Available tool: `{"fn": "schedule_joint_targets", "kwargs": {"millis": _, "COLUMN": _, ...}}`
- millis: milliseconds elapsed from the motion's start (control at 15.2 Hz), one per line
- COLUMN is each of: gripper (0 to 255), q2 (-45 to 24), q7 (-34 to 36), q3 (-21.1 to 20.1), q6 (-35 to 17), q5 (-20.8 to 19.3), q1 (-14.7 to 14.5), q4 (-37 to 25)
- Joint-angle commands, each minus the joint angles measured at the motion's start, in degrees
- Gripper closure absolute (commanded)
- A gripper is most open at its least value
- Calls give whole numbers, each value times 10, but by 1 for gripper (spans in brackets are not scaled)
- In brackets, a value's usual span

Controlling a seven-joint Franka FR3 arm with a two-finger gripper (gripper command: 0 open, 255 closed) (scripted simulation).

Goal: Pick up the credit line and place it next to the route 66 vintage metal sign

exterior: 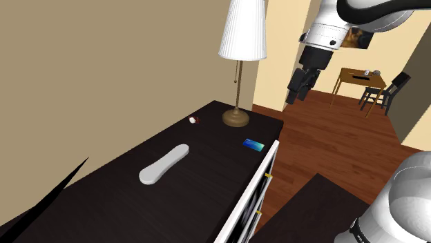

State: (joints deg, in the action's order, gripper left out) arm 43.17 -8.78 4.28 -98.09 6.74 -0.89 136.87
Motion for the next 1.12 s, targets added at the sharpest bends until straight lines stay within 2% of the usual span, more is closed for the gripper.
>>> {"fn": "schedule_joint_targets", "kwargs": {"millis": 0, "gripper": 0, "q2": 0, "q7": 0, "q3": 0, "q6": 0, "q5": 0, "q1": 0, "q4": 0}}
{"fn": "schedule_joint_targets", "kwargs": {"millis": 528, "gripper": 0, "q2": -46, "q7": 0, "q3": -21, "q6": -190, "q5": -9, "q1": 2, "q4": 122}}
{"fn": "schedule_joint_targets", "kwargs": {"millis": 1056, "gripper": 0, "q2": -171, "q7": 5, "q3": -39, "q6": -402, "q5": -20, "q1": 5, "q4": 189}}
